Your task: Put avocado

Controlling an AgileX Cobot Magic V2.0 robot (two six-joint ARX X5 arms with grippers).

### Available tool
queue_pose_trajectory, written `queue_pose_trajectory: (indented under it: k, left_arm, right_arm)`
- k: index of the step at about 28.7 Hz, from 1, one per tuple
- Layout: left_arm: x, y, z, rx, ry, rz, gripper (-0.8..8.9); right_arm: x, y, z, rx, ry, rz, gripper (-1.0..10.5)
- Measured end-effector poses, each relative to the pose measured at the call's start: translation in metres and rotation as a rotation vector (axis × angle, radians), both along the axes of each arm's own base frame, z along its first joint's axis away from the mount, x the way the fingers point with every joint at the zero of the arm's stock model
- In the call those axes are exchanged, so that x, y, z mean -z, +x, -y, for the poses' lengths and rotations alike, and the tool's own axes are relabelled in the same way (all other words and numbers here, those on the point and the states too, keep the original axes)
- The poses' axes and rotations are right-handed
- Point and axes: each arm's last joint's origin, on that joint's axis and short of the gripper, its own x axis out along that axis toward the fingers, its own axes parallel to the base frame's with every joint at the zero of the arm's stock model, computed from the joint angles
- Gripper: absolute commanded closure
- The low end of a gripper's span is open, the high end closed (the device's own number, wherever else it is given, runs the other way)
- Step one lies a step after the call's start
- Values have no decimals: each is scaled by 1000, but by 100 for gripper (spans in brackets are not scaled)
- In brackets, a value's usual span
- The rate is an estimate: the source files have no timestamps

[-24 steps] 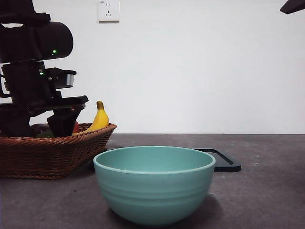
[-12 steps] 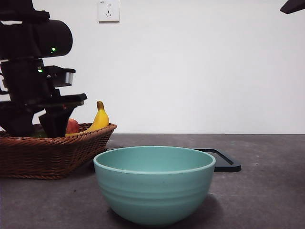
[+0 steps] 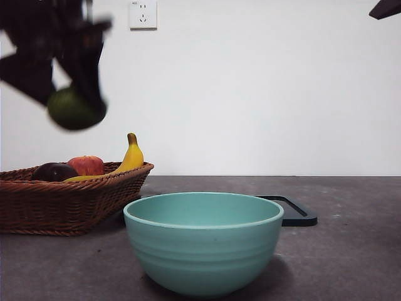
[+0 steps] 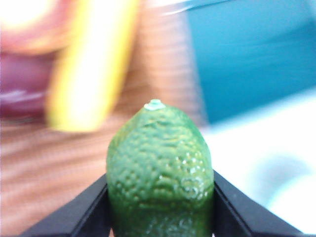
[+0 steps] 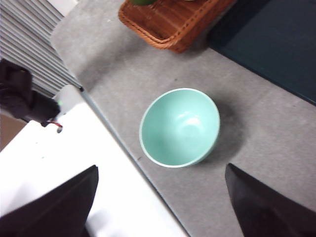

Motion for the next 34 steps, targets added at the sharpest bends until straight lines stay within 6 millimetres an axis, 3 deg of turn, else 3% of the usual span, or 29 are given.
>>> queue_pose_trajectory:
  k: [5,10,18,22,28,30,34]
  left_arm:
    - [-17,-35,26,185,-87,14,660]
    - [-9,-52,59,334,-66,-20,660]
    - [30,-58,109,488,21,-102,660]
    - [62,-58,134,540,119,-134,659]
    - [89,-50,147,556,161,-165,642]
    - [97,-49,149,556,177,-185,574]
    - [101,-50,152,565,184,-191,554]
  right_arm:
    - [0,0,0,3,-3,2,534]
    - [0,0,0,4,-3,2,534]
    - [0,0,0,4,-3,2,534]
    - [0,0,0,4,-3,2,534]
    - [0,0,0,4,-3,2,534]
    - [0,0,0,4,-3,2,534]
    - [0,0,0,4,-3,2,534]
